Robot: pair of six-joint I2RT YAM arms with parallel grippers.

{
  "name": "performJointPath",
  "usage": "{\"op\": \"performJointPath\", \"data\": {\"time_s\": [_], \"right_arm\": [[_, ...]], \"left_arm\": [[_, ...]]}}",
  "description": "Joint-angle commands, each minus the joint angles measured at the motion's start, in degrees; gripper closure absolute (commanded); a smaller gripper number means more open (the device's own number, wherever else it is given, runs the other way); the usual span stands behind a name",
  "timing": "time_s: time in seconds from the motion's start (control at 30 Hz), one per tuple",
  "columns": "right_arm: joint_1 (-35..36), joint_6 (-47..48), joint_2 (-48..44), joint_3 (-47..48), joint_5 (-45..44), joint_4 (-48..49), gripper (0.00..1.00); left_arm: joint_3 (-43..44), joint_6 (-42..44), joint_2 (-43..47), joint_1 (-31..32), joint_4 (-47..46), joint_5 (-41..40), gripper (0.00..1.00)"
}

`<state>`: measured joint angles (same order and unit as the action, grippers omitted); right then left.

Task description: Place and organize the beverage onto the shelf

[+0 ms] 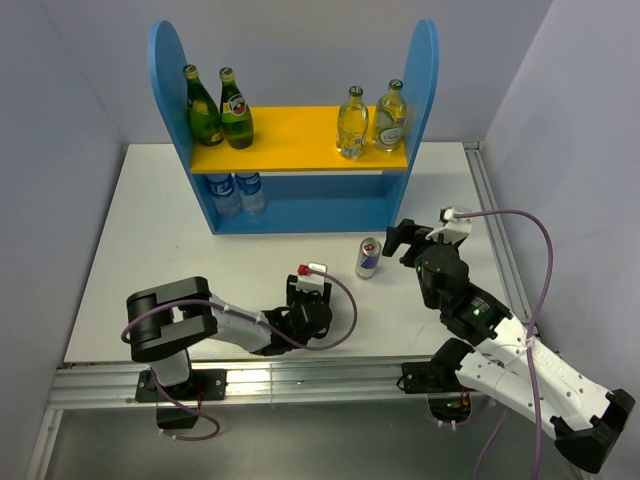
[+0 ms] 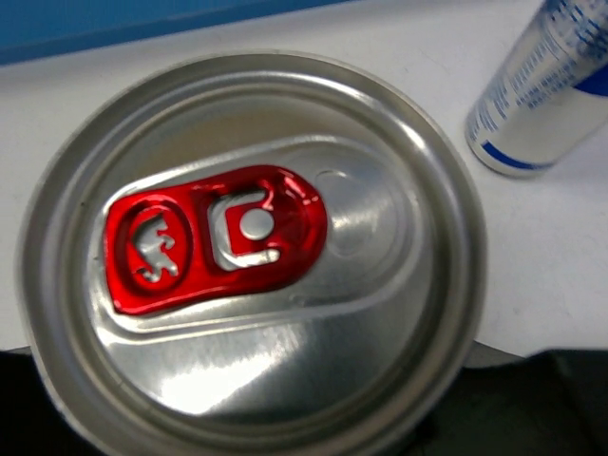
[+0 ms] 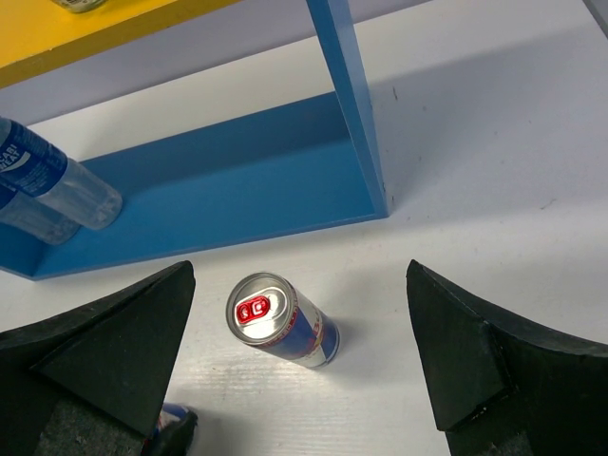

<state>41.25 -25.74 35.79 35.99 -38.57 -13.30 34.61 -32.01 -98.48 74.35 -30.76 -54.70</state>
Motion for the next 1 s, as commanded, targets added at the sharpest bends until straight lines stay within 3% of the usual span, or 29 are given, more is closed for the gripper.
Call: {"op": "performJointPath", "data": {"time_s": [0.0, 0.5, 0.77, 0.97], "right_arm": [[0.1, -0.7, 0.2, -0.5, -1.3, 1.5, 0.01], [0.0, -0.6, 0.5, -0.6, -0.5, 1.9, 0.01], [0.0, -0.9, 1.4, -0.7, 0.2, 2.3, 0.01], [0.1, -0.7, 1.1, -0.7, 0.3, 2.8, 0.01]], "left_arm": [[2.8, 6.3, 1.2, -3.5, -9.7, 1.6, 1.0], [22.4, 12.8, -10.0, -23.4, -15.6, 19.5, 1.0], [35.9, 11.4, -22.4, -29.7, -13.5, 25.5, 1.0], [43.7, 11.0, -25.8, -31.5, -6.9, 26.2, 0.98]]}}
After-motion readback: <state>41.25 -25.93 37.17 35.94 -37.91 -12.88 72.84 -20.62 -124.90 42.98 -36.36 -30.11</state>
